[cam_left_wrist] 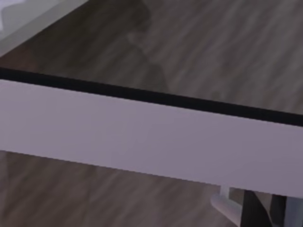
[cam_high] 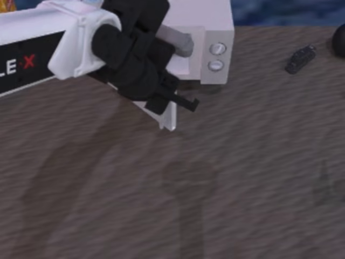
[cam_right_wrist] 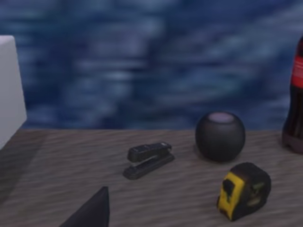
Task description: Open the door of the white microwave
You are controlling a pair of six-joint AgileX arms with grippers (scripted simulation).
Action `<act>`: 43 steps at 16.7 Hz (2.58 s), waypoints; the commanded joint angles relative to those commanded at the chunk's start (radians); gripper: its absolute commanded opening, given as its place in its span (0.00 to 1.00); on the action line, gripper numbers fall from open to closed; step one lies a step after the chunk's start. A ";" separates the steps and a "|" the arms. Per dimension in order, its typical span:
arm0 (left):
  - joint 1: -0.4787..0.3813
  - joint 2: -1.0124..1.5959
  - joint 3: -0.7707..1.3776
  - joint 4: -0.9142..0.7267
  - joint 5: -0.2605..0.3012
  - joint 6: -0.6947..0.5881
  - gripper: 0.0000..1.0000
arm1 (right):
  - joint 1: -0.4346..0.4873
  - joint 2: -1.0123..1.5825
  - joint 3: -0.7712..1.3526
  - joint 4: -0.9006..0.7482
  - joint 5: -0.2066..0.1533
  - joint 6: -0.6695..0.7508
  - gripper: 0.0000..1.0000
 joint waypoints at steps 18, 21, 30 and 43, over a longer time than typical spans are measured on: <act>0.000 0.000 0.000 0.000 0.000 0.000 0.00 | 0.000 0.000 0.000 0.000 0.000 0.000 1.00; 0.000 0.000 0.000 0.000 0.000 0.000 0.00 | 0.000 0.000 0.000 0.000 0.000 0.000 1.00; 0.034 -0.040 -0.053 0.000 0.061 0.101 0.00 | 0.000 0.000 0.000 0.000 0.000 0.000 1.00; 0.055 -0.065 -0.077 0.001 0.090 0.155 0.00 | 0.000 0.000 0.000 0.000 0.000 0.000 1.00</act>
